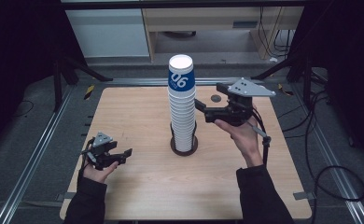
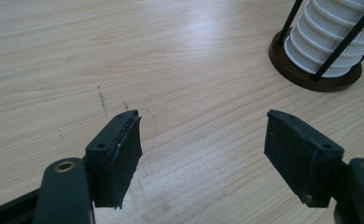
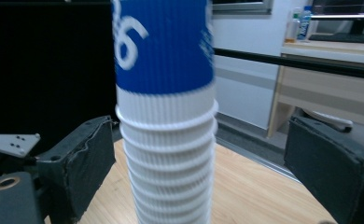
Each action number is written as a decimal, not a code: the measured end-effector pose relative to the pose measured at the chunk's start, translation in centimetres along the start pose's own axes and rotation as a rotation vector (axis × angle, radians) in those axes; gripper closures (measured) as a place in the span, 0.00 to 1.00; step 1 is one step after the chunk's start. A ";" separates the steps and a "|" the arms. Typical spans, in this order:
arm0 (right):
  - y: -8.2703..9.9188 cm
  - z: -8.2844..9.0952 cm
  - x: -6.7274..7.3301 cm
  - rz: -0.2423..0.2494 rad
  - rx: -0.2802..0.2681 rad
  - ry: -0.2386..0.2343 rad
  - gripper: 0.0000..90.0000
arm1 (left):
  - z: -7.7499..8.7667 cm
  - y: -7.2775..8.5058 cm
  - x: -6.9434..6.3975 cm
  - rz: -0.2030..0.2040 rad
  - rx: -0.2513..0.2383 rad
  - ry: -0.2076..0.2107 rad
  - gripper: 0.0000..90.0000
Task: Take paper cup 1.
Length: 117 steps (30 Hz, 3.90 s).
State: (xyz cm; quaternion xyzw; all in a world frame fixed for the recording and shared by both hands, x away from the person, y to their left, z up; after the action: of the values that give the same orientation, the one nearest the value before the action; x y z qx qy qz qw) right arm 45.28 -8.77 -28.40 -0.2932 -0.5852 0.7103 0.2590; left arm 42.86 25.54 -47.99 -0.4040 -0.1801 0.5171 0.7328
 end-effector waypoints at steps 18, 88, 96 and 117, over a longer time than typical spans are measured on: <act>-3.0 -6.0 1.4 0.000 -0.004 -0.037 0.08 | -0.1 0.0 -0.4 -0.011 0.000 0.012 0.29; -9.7 -3.2 -0.4 0.084 -0.126 0.017 0.22 | 0.0 -0.1 -0.4 -0.001 0.000 0.016 0.29; -7.6 -0.1 -2.2 0.096 -0.097 0.052 0.22 | 0.0 -0.1 -0.6 -0.004 0.003 0.018 0.29; -1.0 3.9 -4.0 0.080 -0.007 0.063 0.22 | 0.1 -0.2 -0.8 -0.006 0.003 0.033 0.30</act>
State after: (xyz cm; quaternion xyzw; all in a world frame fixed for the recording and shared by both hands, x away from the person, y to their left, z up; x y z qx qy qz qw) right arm 45.24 -14.12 -26.42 -0.3395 -0.5671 0.7084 0.2475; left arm 42.64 24.85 -47.63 -0.4109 -0.1685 0.5084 0.7378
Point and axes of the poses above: each handheld gripper's, and its own axes: z roughly backward along the jaws, y roughly out of its underside, x roughly to its left, the point moved 6 cm from there along -z, roughly forward along the jaws, and after that the axes turned 8 degrees about z, right-handed, at the moved point
